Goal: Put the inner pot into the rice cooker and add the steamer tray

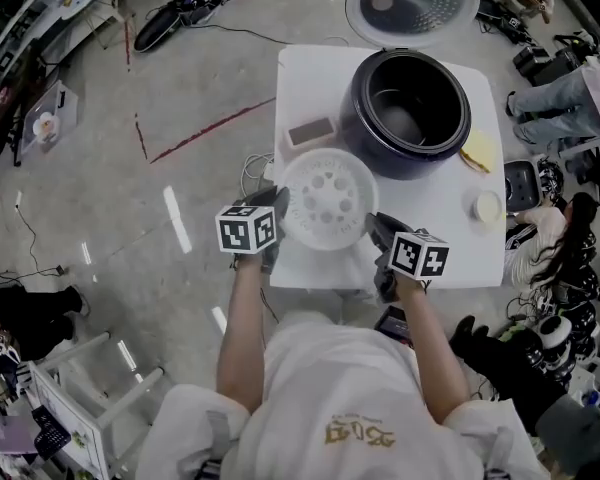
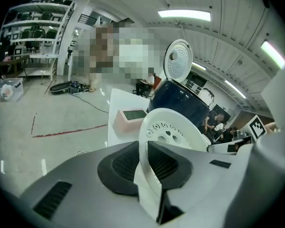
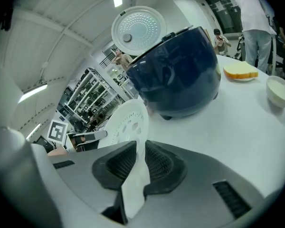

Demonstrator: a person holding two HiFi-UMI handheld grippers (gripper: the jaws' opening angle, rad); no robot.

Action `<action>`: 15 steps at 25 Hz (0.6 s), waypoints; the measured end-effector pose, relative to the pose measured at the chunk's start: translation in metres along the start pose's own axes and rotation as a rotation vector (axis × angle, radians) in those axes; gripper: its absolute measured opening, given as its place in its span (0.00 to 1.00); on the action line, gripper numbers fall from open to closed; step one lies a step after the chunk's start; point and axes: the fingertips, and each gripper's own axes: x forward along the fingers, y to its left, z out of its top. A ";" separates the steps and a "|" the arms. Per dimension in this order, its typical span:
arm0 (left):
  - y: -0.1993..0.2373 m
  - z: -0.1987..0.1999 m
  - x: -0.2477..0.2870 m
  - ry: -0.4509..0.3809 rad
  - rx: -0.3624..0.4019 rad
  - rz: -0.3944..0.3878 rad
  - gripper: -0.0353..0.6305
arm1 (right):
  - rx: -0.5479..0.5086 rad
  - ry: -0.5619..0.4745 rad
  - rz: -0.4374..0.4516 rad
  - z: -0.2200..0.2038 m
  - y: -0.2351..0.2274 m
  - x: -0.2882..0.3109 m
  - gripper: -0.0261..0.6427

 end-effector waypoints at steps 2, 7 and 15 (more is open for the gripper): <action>0.002 0.006 -0.009 -0.022 0.003 0.001 0.16 | -0.010 -0.016 0.012 0.005 0.009 -0.001 0.14; 0.004 0.024 -0.032 -0.079 -0.013 -0.010 0.16 | -0.034 -0.060 0.050 0.019 0.035 -0.007 0.14; -0.003 0.072 -0.057 -0.175 0.012 -0.039 0.16 | -0.067 -0.151 0.108 0.062 0.069 -0.020 0.13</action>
